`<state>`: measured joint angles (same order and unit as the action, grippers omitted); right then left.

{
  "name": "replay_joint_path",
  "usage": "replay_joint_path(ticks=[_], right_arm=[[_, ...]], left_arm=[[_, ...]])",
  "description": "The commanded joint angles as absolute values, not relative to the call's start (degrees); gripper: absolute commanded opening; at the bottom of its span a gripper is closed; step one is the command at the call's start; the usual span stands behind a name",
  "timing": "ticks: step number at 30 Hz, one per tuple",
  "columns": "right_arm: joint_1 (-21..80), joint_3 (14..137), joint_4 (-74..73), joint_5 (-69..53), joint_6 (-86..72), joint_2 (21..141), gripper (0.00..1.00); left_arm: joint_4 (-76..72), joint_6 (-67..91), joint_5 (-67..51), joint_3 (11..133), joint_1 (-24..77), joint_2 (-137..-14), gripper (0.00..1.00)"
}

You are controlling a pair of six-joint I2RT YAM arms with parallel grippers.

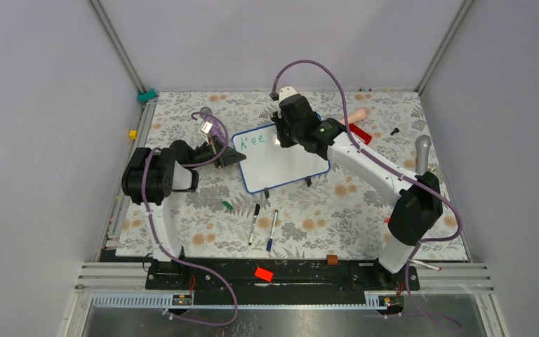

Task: Write a sentence on the whiteboard

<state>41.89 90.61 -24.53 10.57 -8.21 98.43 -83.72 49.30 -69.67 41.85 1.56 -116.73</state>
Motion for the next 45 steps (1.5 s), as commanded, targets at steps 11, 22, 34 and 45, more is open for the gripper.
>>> replay_joint_path(ticks=[11,22,34,45], right_arm=[[41.8,95.1,-23.2,6.4,-8.5,101.0,0.0],[41.8,97.4,-24.4,6.7,-8.6,103.1,0.0],[41.8,96.8,-25.3,8.7,-8.8,103.8,0.0],[41.8,93.2,-26.0,8.4,-9.4,101.8,0.0]], left_arm=[[-84.3,43.2,-72.2,40.5,1.9,-117.2,0.0],[-84.4,43.2,-72.3,40.5,1.9,-117.2,0.0],[-84.4,43.2,-72.2,40.4,1.8,-117.2,0.0],[-84.4,43.1,-72.2,40.4,1.8,-117.1,0.0]])
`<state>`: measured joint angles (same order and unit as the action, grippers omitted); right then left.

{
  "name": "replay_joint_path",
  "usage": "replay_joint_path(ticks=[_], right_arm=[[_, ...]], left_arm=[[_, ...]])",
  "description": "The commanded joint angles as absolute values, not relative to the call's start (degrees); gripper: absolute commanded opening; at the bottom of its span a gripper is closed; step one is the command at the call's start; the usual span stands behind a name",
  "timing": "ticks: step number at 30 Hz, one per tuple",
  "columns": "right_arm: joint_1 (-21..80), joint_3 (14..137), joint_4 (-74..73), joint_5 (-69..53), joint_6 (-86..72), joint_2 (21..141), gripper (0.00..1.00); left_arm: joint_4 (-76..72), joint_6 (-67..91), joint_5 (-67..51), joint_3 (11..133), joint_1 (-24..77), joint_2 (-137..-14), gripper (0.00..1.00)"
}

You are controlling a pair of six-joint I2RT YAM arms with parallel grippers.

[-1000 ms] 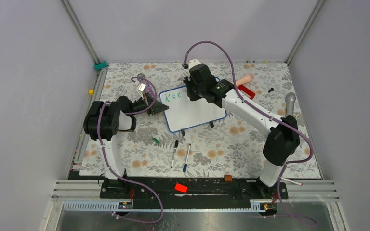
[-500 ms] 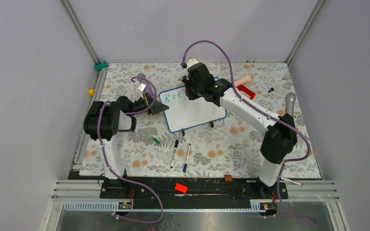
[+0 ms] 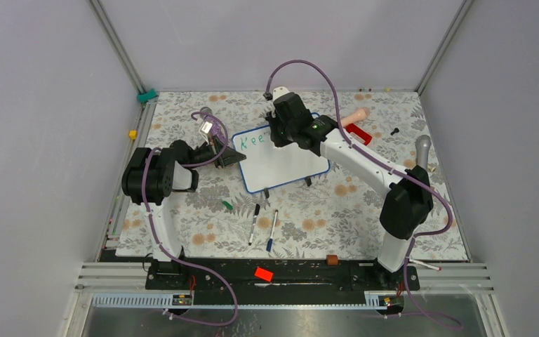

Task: Write a sentence on the whiteboard

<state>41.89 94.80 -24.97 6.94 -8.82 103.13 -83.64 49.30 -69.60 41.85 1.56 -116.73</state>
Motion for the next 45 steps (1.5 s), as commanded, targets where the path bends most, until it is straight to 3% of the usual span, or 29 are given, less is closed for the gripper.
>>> replay_joint_path(ticks=[1,26,45], right_arm=[[41.8,92.7,-26.0,8.3,-9.5,101.6,0.0],[41.9,87.9,-26.2,5.8,-11.1,97.9,0.0],[41.9,96.1,-26.7,7.0,-9.3,99.1,0.0]], left_arm=[[-84.4,43.2,-72.3,40.3,1.8,-117.1,0.0],[-84.4,43.1,-72.1,40.3,1.8,-117.1,0.0],[-84.4,43.1,-72.1,40.4,1.9,-117.1,0.0]])
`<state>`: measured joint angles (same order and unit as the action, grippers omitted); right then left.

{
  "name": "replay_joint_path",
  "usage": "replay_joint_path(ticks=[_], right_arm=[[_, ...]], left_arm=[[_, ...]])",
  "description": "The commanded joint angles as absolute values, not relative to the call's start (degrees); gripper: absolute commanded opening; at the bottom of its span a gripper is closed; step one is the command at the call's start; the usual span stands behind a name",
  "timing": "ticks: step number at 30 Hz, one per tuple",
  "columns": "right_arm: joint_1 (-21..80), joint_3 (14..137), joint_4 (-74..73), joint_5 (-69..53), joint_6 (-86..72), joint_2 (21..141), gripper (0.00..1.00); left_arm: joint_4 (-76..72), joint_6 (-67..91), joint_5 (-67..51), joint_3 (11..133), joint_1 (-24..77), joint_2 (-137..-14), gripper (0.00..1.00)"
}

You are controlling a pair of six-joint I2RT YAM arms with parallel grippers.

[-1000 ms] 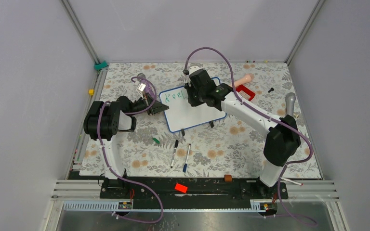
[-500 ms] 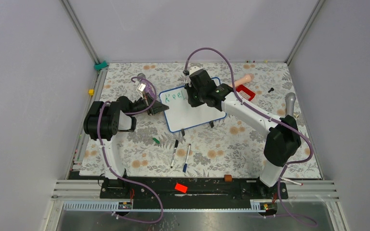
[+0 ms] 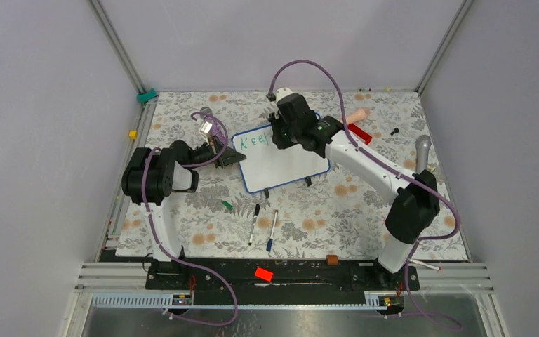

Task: Write a sentence on the whiteboard

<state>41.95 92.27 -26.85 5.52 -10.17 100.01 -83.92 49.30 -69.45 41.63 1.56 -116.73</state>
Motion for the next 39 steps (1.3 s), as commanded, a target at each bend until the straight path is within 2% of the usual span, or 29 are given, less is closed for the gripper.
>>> replay_joint_path(ticks=[1,39], right_arm=[[41.9,96.5,-26.8,7.0,-9.3,99.5,0.0],[41.9,99.4,-27.8,12.2,-9.2,104.3,0.0]], left_arm=[[-84.4,43.1,-72.1,40.3,1.8,-117.1,0.0],[-84.4,43.2,-72.1,40.3,1.8,-117.2,0.0]])
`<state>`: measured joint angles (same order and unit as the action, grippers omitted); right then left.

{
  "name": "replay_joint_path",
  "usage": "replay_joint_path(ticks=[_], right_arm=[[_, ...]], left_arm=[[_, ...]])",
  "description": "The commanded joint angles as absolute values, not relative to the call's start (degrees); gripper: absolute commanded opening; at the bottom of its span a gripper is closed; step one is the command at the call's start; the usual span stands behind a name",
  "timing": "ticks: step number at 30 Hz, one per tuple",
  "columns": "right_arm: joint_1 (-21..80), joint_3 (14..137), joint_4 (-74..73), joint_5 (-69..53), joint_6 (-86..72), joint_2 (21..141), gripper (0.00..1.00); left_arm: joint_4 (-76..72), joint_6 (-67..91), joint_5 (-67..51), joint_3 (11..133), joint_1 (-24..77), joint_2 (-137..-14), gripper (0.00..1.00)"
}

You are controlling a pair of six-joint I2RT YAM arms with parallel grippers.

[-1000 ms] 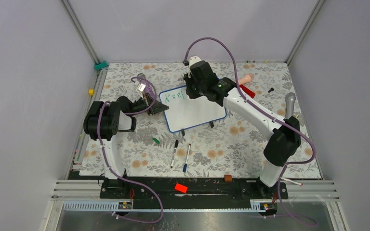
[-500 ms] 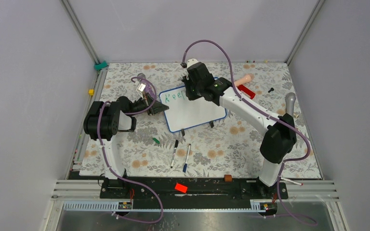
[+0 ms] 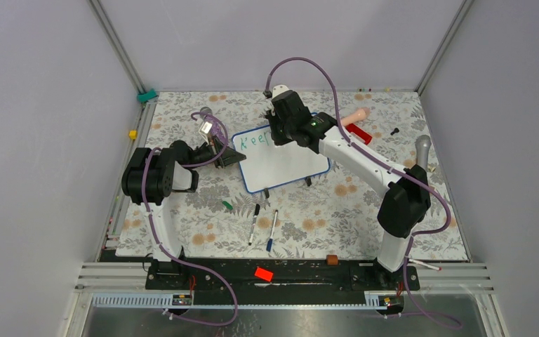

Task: Write a sentence on the whiteboard

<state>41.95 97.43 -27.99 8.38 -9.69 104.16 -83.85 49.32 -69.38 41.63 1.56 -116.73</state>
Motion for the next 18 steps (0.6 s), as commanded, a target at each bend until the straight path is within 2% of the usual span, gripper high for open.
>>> replay_joint_path(ticks=[1,18], right_arm=[[41.8,99.3,-27.9,12.4,-9.2,104.2,0.0],[41.9,96.8,-29.3,12.6,-7.8,102.4,0.0]], left_arm=[[-84.4,43.2,-72.1,40.3,1.8,-117.2,0.0],[-84.4,43.2,-72.1,40.3,1.8,-117.2,0.0]])
